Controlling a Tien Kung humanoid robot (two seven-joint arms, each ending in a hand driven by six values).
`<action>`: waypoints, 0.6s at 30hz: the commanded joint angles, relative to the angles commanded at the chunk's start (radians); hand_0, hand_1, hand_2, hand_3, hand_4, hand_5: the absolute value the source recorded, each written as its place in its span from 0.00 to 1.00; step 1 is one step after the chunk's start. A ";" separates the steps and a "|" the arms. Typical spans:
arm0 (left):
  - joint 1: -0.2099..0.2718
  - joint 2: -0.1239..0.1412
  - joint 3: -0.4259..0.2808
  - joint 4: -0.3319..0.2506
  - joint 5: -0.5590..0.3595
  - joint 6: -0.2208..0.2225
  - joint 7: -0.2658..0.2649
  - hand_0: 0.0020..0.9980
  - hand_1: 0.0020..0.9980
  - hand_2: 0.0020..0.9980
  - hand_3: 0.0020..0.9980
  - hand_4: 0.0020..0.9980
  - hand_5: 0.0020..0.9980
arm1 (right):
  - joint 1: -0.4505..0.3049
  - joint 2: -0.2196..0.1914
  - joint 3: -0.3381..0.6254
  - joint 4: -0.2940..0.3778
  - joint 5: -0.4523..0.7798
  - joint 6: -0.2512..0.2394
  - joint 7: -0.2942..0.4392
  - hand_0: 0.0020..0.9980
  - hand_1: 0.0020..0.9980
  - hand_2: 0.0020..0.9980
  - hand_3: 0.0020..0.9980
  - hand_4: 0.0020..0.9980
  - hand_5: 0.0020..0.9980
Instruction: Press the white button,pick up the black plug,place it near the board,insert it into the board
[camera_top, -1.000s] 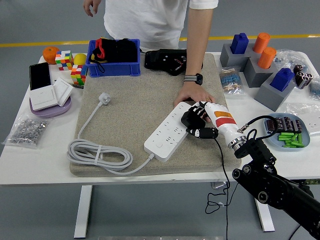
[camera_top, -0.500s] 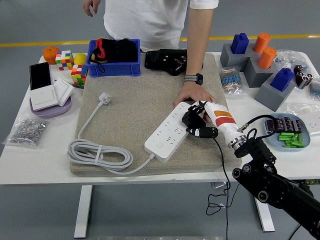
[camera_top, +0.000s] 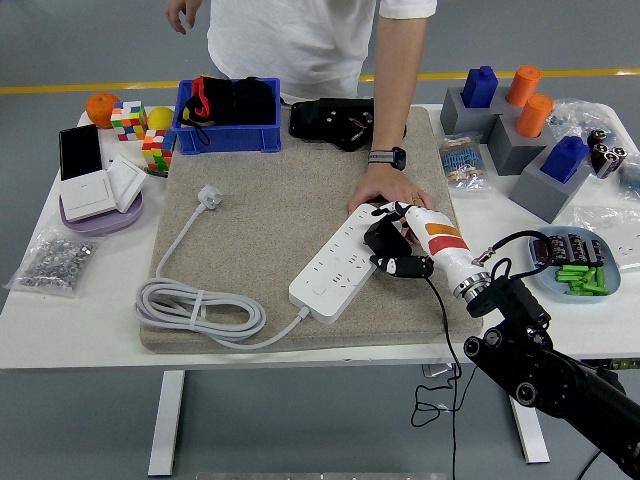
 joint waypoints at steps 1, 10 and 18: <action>0.000 0.000 0.001 0.000 0.000 0.000 0.000 0.69 0.68 0.66 0.69 0.56 0.20 | 0.000 0.000 0.000 0.002 0.001 0.001 0.001 0.72 0.78 0.74 0.79 1.00 0.23; 0.000 0.000 -0.001 0.000 0.002 0.000 0.000 0.69 0.68 0.66 0.68 0.56 0.20 | -0.002 -0.001 0.001 0.009 0.009 0.010 0.007 0.73 0.79 0.75 0.80 1.00 0.26; 0.000 -0.001 0.000 0.000 -0.003 0.001 -0.001 0.69 0.68 0.66 0.69 0.56 0.20 | -0.023 -0.016 0.018 0.073 0.021 0.052 -0.006 0.81 0.86 0.83 0.87 1.00 0.39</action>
